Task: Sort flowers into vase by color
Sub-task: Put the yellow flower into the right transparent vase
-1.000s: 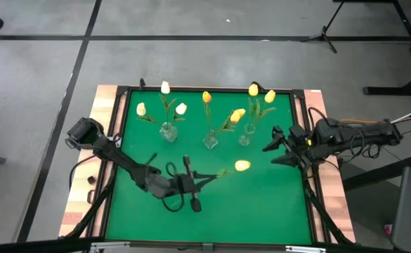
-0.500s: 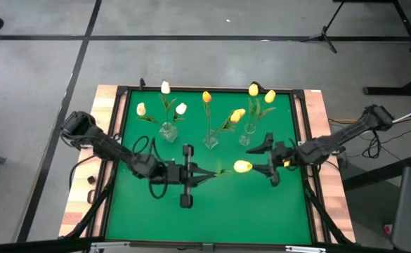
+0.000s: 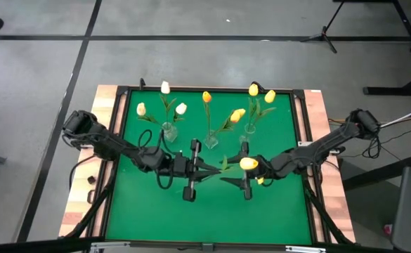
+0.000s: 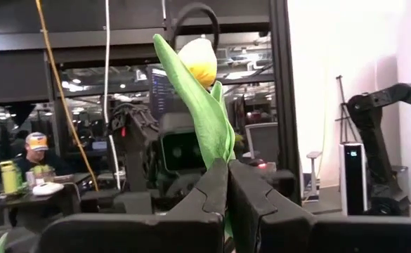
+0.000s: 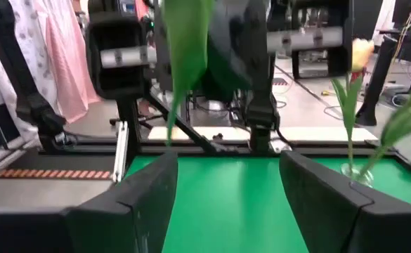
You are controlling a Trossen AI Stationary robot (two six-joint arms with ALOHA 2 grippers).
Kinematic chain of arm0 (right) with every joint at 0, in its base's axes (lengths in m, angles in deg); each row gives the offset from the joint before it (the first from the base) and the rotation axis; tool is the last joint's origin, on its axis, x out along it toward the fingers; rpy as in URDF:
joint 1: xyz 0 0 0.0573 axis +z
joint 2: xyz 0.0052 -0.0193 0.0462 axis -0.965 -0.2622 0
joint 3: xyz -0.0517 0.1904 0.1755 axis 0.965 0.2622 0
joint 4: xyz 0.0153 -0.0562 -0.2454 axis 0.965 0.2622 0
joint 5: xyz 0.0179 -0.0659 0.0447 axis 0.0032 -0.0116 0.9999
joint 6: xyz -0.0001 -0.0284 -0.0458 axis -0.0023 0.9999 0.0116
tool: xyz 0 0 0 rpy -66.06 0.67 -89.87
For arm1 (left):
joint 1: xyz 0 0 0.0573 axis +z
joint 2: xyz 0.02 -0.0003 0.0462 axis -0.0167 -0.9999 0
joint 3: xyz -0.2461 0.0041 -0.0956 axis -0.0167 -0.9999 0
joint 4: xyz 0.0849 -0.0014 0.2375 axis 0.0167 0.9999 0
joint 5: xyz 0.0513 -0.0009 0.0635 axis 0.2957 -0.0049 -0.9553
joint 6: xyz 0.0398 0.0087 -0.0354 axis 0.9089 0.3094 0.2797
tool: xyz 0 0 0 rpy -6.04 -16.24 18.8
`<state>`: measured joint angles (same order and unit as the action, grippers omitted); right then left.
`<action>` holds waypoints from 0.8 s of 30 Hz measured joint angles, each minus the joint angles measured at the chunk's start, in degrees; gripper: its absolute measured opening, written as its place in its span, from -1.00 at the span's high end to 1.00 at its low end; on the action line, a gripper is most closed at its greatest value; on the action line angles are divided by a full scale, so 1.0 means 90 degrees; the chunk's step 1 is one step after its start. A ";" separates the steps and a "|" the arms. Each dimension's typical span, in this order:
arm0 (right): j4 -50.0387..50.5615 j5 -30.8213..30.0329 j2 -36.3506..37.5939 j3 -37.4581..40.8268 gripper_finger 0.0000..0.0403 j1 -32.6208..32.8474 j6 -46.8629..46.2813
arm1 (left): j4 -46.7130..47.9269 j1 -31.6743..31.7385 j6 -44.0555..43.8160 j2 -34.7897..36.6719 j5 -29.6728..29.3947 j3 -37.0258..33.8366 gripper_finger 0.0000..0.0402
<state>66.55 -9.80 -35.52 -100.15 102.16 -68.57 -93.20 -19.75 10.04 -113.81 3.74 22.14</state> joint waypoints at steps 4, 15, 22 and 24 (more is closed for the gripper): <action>0.0028 0.0038 -0.0171 -0.0263 -0.24 -0.0043 0.0000 | -0.0037 -0.0015 0.0196 -0.0001 0.0165 0.0000 1.00; -0.0633 0.1241 -0.0387 -0.0286 -0.24 -0.0340 -0.0345 | -0.0179 0.0144 0.0537 -0.0004 0.1042 0.0000 1.00; -0.0664 0.1452 -0.0388 -0.0289 -0.24 -0.0389 -0.0345 | -0.0433 0.0221 0.0747 -0.0004 0.1535 0.0000 1.00; -0.0689 0.1450 -0.0432 -0.0289 -0.24 -0.0392 -0.0318 | -0.0494 0.0259 0.0706 -0.0004 0.1663 0.0000 1.00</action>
<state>60.35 3.25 -39.42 -102.75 98.63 -71.43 -97.64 -17.42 16.39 -113.84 18.71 22.14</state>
